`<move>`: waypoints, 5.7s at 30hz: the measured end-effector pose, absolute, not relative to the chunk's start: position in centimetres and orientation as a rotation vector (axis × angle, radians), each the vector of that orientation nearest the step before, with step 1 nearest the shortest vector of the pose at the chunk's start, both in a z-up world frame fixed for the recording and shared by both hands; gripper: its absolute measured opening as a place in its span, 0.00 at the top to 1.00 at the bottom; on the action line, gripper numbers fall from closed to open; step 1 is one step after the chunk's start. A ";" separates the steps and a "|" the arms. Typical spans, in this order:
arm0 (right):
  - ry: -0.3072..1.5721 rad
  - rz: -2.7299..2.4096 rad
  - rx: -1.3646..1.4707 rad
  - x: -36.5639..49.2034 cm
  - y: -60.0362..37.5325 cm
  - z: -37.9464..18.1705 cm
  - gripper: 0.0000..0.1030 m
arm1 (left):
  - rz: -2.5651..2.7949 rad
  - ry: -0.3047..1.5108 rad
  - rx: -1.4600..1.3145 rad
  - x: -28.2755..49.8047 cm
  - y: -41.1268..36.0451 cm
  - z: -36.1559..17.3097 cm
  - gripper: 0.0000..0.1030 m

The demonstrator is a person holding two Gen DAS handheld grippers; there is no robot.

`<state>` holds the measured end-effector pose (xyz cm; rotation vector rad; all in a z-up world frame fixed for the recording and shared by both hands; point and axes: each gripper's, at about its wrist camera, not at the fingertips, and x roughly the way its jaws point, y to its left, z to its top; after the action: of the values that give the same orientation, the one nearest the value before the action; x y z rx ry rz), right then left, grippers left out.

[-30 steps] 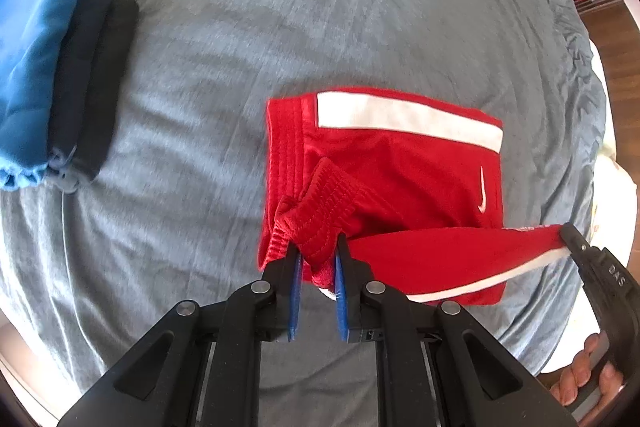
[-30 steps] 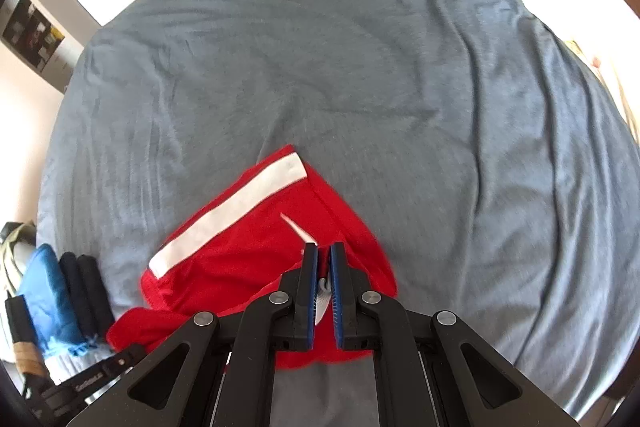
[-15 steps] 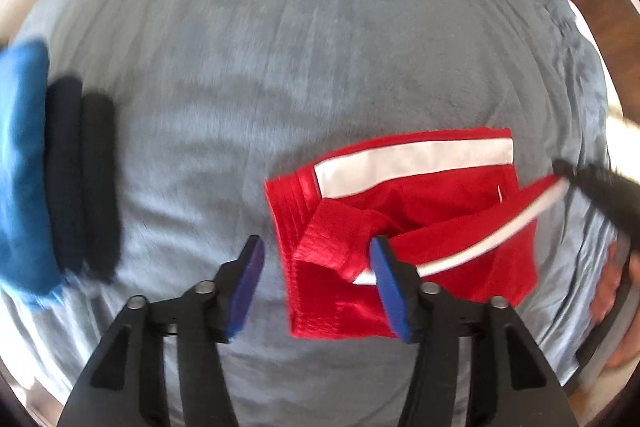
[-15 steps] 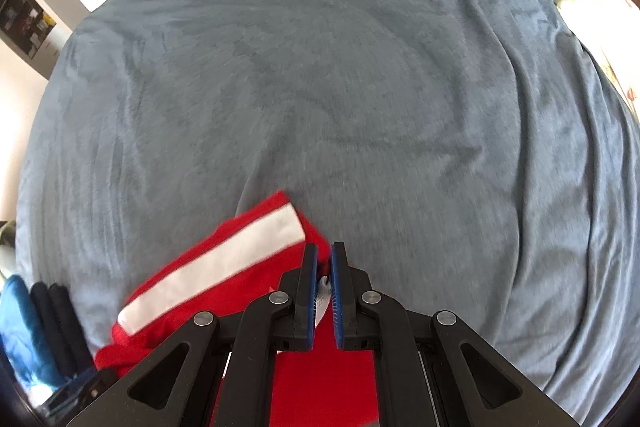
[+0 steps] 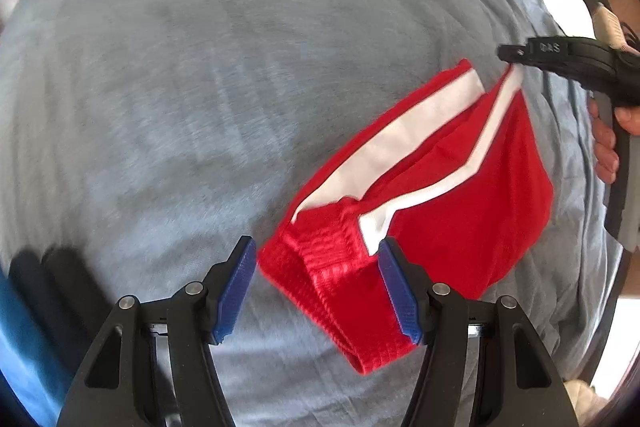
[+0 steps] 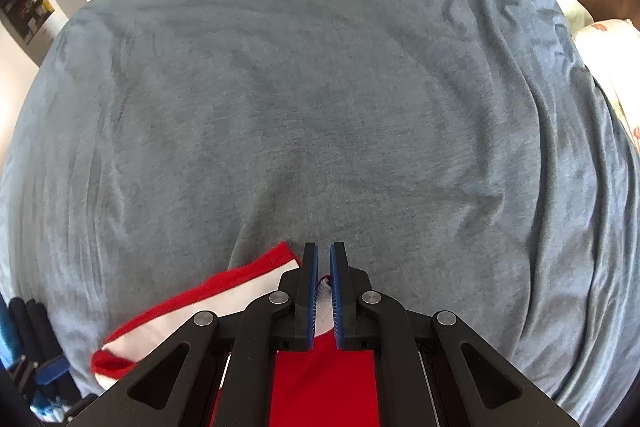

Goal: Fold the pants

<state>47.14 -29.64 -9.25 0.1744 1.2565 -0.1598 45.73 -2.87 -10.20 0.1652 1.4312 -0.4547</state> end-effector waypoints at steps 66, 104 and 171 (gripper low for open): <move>1.255 0.112 0.192 45.4 -30.0 -12.4 0.58 | -0.309 1.509 0.319 41.7 -8.1 -13.4 0.78; 1.232 0.038 0.215 49.0 -28.5 -13.4 0.94 | -0.307 1.496 0.246 47.8 -3.4 -14.4 0.52; 1.189 0.010 0.218 29.7 -37.7 -10.6 0.69 | -0.301 1.223 0.105 33.4 -13.3 -6.9 0.34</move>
<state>29.72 -37.69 -10.62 0.2184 1.1886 0.0100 33.35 -13.29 -6.88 0.1052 1.2234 -0.3013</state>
